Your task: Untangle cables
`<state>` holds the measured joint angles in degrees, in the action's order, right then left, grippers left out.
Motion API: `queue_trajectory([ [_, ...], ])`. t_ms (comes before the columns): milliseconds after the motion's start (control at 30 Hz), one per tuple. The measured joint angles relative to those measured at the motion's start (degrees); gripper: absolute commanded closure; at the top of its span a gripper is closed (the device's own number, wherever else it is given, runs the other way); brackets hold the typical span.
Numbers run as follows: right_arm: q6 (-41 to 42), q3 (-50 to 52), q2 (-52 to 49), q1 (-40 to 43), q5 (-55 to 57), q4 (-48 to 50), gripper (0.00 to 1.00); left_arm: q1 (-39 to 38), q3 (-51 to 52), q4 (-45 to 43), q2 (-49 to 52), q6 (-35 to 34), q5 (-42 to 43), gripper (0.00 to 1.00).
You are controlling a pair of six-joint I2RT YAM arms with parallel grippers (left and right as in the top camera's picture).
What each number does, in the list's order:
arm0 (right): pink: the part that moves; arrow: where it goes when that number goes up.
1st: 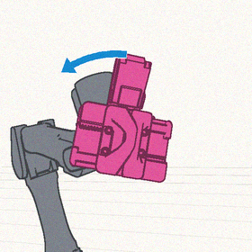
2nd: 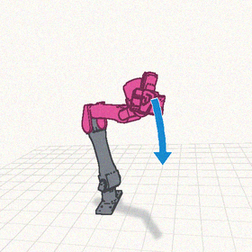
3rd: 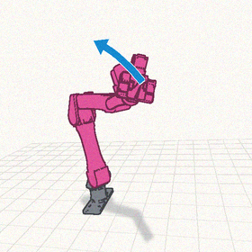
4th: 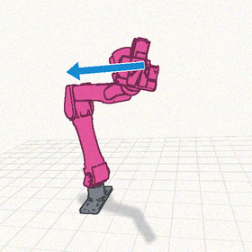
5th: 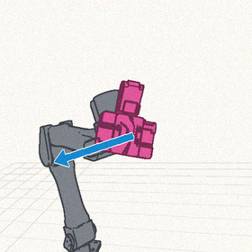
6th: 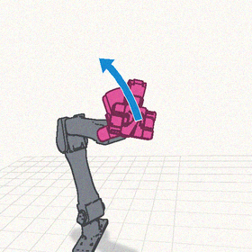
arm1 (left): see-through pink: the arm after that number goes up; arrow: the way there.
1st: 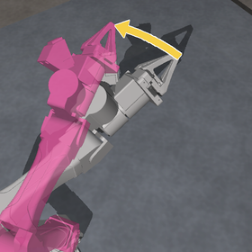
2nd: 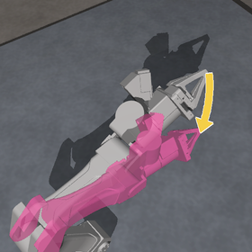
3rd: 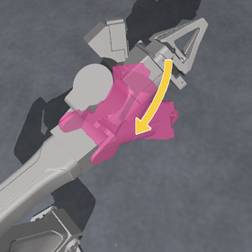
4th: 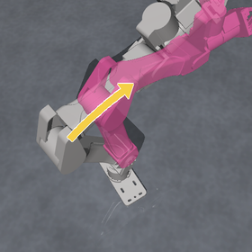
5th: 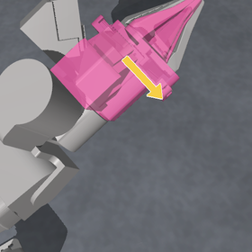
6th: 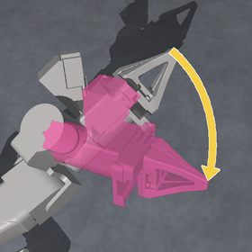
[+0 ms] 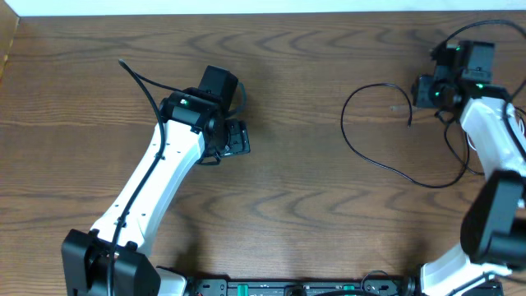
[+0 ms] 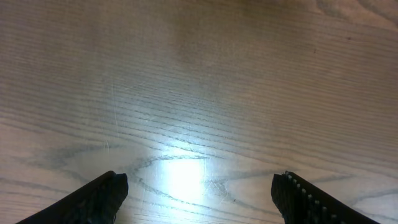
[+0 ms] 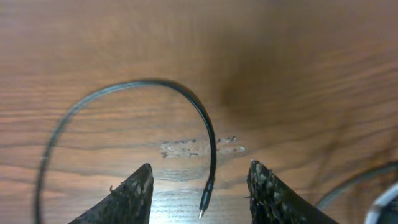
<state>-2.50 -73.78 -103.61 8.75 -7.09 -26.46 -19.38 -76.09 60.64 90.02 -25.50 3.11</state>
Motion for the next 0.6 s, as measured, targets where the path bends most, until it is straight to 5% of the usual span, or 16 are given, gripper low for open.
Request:
queue_trajectory([
  [367,3.3,0.0,-12.3,-0.3,3.0,2.4,0.63,0.0,0.0,0.0,0.0,0.0,0.0,0.20],
  [600,4.8,-0.3,-12.7,-0.7,3.9,0.3,0.85,0.0,0.0,0.0,0.0,0.0,0.0,0.20],
])
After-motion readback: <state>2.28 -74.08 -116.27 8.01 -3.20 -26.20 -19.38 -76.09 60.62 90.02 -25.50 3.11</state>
